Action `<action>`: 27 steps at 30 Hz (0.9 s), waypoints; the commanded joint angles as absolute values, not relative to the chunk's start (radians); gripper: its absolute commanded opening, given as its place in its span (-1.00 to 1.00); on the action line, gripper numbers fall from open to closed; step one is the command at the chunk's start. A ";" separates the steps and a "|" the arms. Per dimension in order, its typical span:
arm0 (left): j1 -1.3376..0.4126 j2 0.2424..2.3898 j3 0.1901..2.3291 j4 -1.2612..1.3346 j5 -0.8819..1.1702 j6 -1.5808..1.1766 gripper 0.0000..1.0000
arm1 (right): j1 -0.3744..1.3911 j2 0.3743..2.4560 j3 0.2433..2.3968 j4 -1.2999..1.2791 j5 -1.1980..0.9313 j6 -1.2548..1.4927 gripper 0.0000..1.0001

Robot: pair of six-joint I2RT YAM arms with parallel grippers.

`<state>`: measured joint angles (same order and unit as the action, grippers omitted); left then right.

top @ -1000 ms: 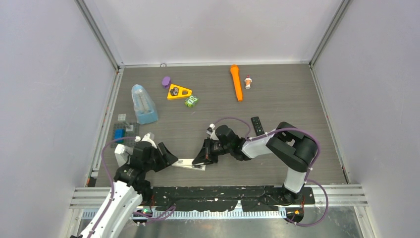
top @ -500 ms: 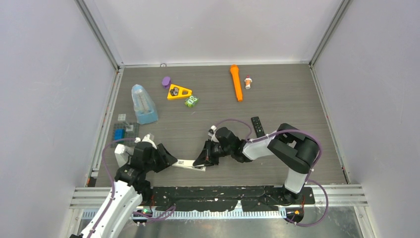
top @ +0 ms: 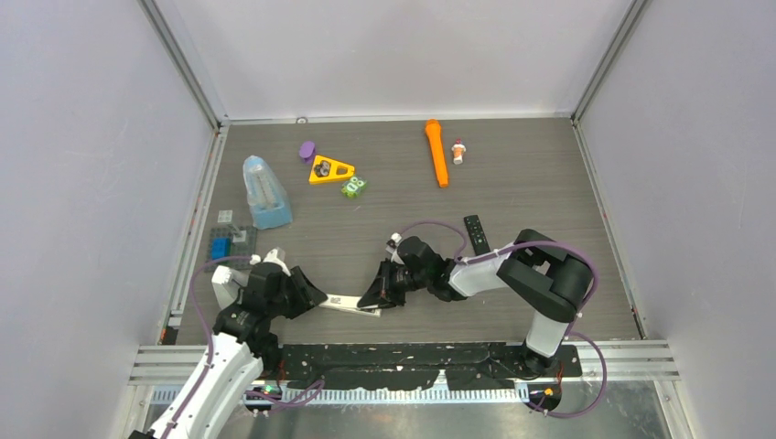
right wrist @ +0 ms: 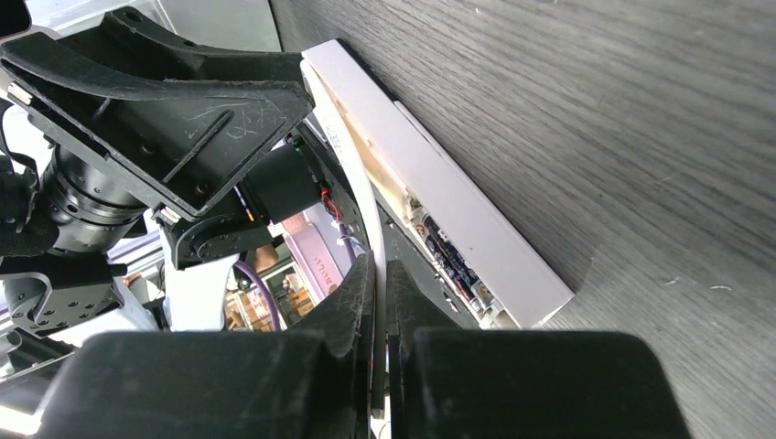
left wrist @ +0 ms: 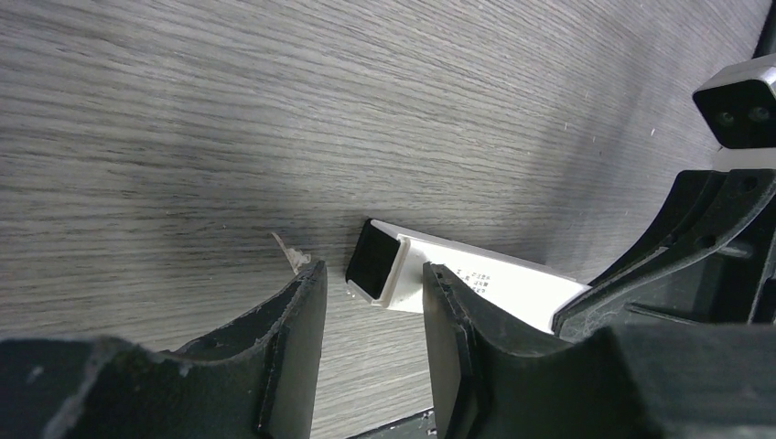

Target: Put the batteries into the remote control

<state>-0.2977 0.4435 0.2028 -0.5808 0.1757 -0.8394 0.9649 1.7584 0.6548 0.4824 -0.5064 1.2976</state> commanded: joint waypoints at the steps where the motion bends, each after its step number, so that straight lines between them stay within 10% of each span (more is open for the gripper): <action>1: -0.291 0.462 0.194 -0.547 0.178 -0.847 -0.15 | 0.974 1.754 0.631 0.303 -0.428 1.310 -0.90; 27: -0.405 0.627 0.206 -0.550 0.118 -0.828 -0.53 | 0.974 1.678 0.647 0.173 -0.432 1.289 -0.59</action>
